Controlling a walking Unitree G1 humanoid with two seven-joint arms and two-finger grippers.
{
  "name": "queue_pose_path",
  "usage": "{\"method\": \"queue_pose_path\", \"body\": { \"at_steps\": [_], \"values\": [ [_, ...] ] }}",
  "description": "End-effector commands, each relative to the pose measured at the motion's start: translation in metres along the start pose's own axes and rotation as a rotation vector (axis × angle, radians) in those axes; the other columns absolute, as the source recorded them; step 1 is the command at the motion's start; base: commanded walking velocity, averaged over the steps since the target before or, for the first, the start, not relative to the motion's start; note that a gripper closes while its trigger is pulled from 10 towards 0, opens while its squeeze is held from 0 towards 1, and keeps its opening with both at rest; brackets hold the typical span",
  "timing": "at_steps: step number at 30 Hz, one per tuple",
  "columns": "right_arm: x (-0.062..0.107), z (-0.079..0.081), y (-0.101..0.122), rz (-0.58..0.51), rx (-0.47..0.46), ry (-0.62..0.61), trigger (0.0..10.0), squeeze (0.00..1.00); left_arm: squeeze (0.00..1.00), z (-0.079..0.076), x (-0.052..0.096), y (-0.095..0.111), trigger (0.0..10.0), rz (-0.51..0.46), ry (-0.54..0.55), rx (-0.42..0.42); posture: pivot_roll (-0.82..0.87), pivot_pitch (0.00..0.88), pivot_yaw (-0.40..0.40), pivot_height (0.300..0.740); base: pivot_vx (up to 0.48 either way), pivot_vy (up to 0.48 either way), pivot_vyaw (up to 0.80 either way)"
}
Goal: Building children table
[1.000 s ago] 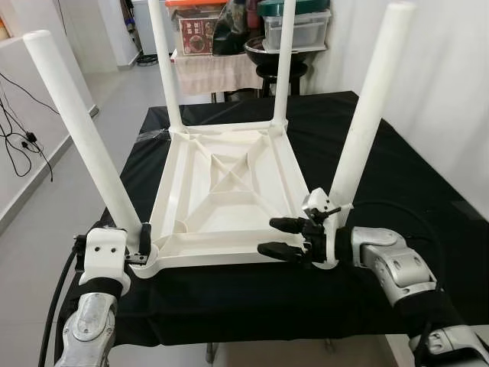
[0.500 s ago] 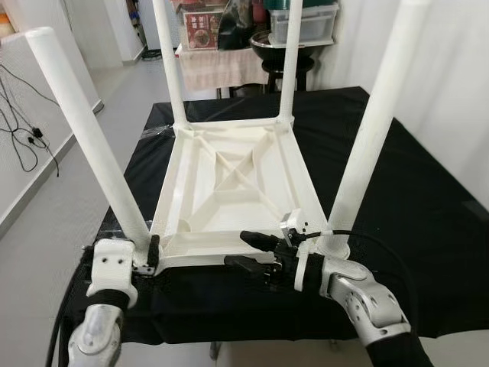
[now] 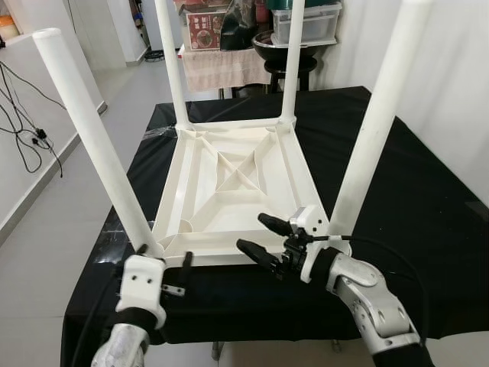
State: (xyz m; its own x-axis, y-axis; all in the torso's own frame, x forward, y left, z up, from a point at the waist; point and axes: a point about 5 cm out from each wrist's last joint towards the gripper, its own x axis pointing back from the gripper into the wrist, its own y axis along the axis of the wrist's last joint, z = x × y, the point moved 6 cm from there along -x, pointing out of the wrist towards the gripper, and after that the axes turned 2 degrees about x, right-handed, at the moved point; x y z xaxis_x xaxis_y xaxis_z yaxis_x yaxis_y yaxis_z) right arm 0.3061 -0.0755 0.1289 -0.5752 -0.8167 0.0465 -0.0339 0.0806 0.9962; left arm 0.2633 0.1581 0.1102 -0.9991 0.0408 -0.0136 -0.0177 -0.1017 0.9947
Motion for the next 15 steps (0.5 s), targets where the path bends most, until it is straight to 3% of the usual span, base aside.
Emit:
{"method": "queue_pose_path", "body": {
  "at_steps": [1,3,6,7,10,12,15],
  "values": [
    [0.010,0.026,0.003,-0.013,-0.024,0.158,10.0,0.00,0.00,0.009,0.002,-0.002,10.0,0.008,0.029,-0.028,-0.05,0.000,0.050,0.740,0.000,0.000,0.00],
    [0.017,0.032,0.003,-0.017,-0.034,0.204,10.0,0.00,0.00,0.013,0.002,-0.002,10.0,0.006,0.045,-0.030,-0.05,0.000,0.050,0.740,0.000,0.000,0.00],
    [0.018,0.018,-0.003,0.005,-0.085,0.129,10.0,0.00,0.00,0.016,0.001,-0.001,10.0,0.003,0.068,0.005,-0.06,0.000,0.049,0.740,0.000,0.000,0.00],
    [0.013,0.009,-0.008,-0.006,-0.143,0.052,10.0,0.00,0.00,0.013,0.001,-0.002,10.0,-0.002,0.063,0.013,-0.06,0.000,0.042,0.740,0.000,0.000,0.00],
    [0.011,0.007,-0.013,-0.021,-0.210,0.000,10.0,0.00,0.00,0.008,0.000,-0.001,10.0,-0.014,0.049,0.003,-0.06,0.000,0.041,0.740,0.000,0.000,0.00],
    [0.010,0.013,-0.020,-0.021,-0.235,-0.012,10.0,0.00,0.00,0.002,0.001,0.001,10.0,-0.027,0.033,-0.006,-0.06,0.000,0.035,0.740,0.000,0.000,0.00],
    [0.019,0.032,-0.025,-0.012,-0.264,0.030,10.0,0.00,0.00,-0.026,0.013,-0.003,10.0,-0.014,-0.090,0.056,-0.07,0.000,0.034,0.740,0.000,0.000,0.00]
  ]
}}
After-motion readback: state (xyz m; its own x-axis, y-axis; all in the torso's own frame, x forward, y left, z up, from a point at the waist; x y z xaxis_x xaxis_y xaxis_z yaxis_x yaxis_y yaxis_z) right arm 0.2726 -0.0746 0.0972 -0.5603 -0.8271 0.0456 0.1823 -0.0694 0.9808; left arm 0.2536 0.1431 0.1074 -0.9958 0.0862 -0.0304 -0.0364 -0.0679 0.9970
